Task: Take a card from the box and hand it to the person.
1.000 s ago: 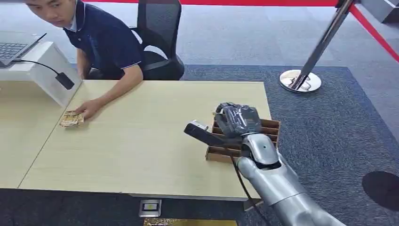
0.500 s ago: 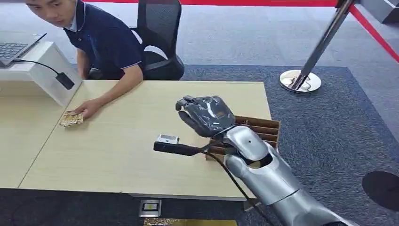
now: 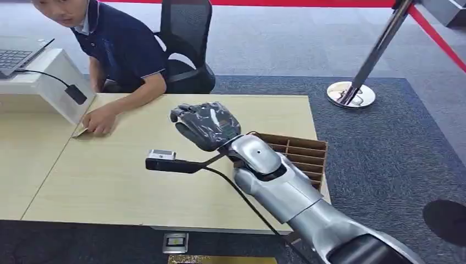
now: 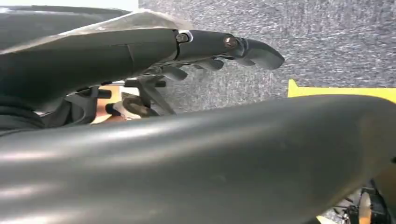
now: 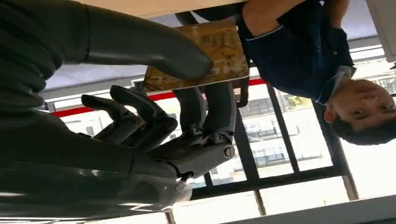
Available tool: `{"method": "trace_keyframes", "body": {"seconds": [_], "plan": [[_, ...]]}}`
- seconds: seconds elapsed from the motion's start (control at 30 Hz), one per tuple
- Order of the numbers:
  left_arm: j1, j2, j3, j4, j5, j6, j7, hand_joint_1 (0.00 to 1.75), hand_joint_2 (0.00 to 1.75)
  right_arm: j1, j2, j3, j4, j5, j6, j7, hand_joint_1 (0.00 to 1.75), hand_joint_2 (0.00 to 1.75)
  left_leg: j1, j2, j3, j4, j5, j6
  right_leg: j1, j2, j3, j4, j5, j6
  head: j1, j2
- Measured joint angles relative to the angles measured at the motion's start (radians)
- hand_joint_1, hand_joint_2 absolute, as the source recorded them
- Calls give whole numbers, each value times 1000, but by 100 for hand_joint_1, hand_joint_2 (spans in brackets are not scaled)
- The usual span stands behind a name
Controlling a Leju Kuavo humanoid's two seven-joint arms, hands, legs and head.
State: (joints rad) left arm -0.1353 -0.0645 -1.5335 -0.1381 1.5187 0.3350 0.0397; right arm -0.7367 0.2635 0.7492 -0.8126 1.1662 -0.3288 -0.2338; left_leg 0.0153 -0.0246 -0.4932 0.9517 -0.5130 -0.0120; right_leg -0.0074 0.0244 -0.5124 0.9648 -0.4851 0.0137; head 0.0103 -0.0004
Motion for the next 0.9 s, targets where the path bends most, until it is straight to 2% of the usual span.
{"method": "trace_keyframes", "body": {"seconds": [0.43, 0.9], "plan": [[-4, 3, -19, 0, -50, -8, 16, 0, 0, -14, 77, 0, 133, 5, -30, 11, 175, 175, 0, 0, 0, 0, 0, 0, 0, 0, 0, 0, 0, 0, 0, 0], [-6, 3, -19, 0, -47, -4, 38, 0, 0, -16, 90, 24, 169, -38, -33, 24, 175, 175, 0, 0, 0, 0, 0, 0, 0, 0, 0, 0, 0, 0, 0, 0]]}}
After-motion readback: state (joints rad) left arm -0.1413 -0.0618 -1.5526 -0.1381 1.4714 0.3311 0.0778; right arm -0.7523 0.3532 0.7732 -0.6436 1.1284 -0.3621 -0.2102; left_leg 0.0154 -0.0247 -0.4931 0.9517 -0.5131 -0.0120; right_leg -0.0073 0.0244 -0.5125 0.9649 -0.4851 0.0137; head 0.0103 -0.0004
